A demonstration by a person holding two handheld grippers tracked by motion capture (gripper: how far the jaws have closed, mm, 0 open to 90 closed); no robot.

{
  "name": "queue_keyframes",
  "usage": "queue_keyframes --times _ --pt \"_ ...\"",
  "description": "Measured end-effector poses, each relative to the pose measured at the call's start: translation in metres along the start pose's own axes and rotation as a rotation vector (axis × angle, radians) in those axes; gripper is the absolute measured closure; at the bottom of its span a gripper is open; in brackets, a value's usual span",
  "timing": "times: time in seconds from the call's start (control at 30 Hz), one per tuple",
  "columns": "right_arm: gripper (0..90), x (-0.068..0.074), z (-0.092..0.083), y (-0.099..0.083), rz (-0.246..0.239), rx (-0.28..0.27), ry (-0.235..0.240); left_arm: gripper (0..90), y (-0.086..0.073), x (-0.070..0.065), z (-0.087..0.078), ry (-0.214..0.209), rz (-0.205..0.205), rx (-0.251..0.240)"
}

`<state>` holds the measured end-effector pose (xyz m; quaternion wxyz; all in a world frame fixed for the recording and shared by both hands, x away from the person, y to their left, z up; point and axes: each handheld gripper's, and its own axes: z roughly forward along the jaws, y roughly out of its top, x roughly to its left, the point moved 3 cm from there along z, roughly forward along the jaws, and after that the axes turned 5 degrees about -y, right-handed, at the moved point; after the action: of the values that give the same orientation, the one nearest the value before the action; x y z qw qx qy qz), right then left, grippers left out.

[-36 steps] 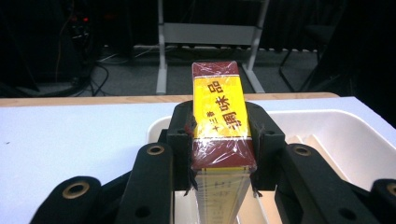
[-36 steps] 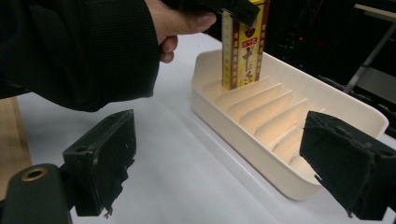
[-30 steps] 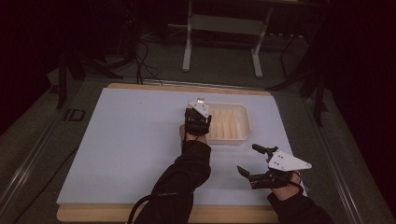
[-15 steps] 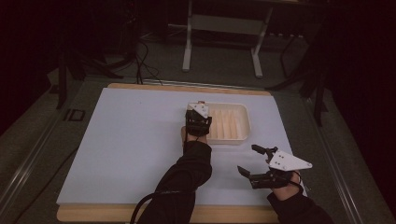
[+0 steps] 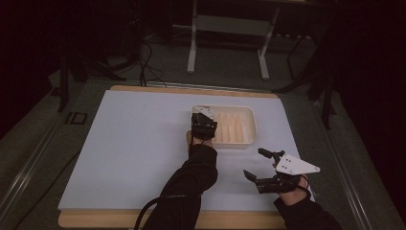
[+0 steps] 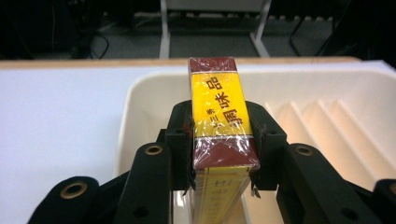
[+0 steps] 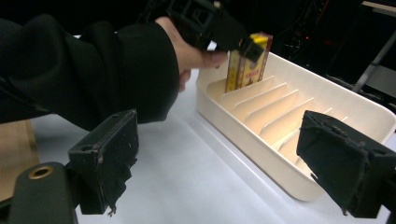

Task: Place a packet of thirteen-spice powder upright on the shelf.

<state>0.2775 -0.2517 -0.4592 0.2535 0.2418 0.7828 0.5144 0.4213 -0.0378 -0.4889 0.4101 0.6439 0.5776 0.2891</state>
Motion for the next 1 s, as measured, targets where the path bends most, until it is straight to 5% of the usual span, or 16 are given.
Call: queue_keyframes --times 0.63,0.87,1.0 --pt "12.9 0.000 0.000 0.000 0.000 0.004 -0.007 51.7 0.000 0.001 -0.002 -0.063 0.082 0.030" --pt "12.9 -0.001 0.000 0.000 0.003 0.001 -0.007 37.4 0.006 0.002 -0.009 -0.102 0.074 0.036" --pt "12.9 -0.001 0.001 0.000 0.004 0.003 -0.007 24.1 0.009 0.002 -0.016 -0.178 0.090 0.032"
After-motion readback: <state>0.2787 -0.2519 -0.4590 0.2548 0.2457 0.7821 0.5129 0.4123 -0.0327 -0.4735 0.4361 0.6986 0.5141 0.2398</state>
